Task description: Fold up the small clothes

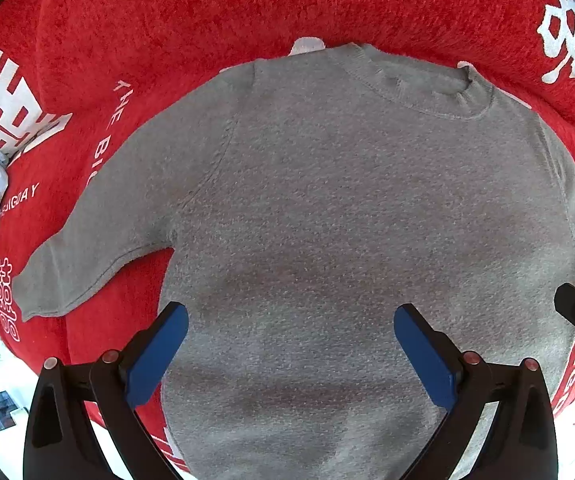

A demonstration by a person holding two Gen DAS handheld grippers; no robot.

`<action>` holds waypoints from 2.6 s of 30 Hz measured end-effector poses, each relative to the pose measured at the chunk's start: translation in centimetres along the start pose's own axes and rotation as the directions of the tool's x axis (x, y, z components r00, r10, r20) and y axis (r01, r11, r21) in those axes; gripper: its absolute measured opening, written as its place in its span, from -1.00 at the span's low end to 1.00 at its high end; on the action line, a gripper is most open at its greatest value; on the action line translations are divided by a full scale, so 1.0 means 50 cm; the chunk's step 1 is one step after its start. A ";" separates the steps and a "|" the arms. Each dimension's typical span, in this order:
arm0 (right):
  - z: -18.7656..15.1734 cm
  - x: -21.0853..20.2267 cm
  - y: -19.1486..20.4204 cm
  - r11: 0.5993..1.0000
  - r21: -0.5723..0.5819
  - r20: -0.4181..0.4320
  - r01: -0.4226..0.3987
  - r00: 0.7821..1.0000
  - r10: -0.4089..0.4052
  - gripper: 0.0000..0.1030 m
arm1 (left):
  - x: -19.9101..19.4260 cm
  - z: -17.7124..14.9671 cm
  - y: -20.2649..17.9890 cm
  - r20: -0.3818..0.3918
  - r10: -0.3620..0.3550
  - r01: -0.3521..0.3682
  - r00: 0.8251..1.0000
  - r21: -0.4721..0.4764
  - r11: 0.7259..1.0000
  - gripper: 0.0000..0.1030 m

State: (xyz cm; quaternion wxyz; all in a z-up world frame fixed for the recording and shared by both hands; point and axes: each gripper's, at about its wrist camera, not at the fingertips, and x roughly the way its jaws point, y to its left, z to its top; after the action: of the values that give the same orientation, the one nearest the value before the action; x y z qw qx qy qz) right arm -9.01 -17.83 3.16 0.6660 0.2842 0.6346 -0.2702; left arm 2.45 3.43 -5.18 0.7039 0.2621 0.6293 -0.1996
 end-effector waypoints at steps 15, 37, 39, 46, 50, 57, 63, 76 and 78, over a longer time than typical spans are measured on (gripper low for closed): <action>-0.002 0.002 0.009 1.000 -0.006 0.002 0.004 1.000 -0.004 1.00 | 0.000 -0.002 0.003 0.000 -0.001 0.001 1.000 -0.003 1.000 1.00; -0.011 0.007 0.039 1.000 -0.016 0.009 0.014 1.000 -0.014 1.00 | 0.014 0.003 0.039 0.000 -0.023 0.023 1.000 -0.021 1.000 1.00; -0.009 0.007 0.045 1.000 -0.020 0.010 0.016 1.000 -0.016 1.00 | 0.014 0.005 0.043 0.001 -0.026 0.026 1.000 -0.020 0.999 1.00; -0.009 0.006 0.066 0.999 -0.032 0.011 0.027 1.000 -0.026 1.00 | 0.018 0.003 0.062 0.004 -0.052 0.052 0.999 -0.029 0.998 1.00; -0.010 0.005 0.091 0.997 -0.059 0.015 0.044 0.999 -0.043 1.00 | 0.021 -0.001 0.090 0.015 -0.087 0.088 0.996 -0.056 0.995 1.00; -0.020 0.003 0.166 0.991 -0.132 0.020 0.010 1.000 -0.008 1.00 | 0.018 -0.039 0.238 0.123 -0.193 0.215 0.973 -0.199 0.956 1.00; -0.029 0.019 0.257 0.980 -0.199 -0.008 -0.020 1.000 0.019 1.00 | 0.069 -0.125 0.485 0.210 -0.195 0.274 0.958 -0.468 0.840 1.00; -0.041 0.038 0.411 0.937 -0.349 -0.036 -0.032 0.999 0.021 1.00 | 0.228 -0.197 0.738 0.335 -0.264 0.426 0.904 -0.730 0.535 0.71; -0.042 0.042 0.429 0.932 -0.361 -0.044 -0.035 0.999 0.020 1.00 | 0.228 -0.183 0.727 0.301 -0.237 0.383 0.924 -0.720 0.579 0.04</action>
State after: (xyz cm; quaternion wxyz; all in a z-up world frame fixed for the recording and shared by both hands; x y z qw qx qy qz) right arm 5.10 -1.48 1.77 0.6979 0.1708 0.6826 -0.1336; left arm 18.95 38.11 -12.82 0.7527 -0.1942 0.6267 -0.0557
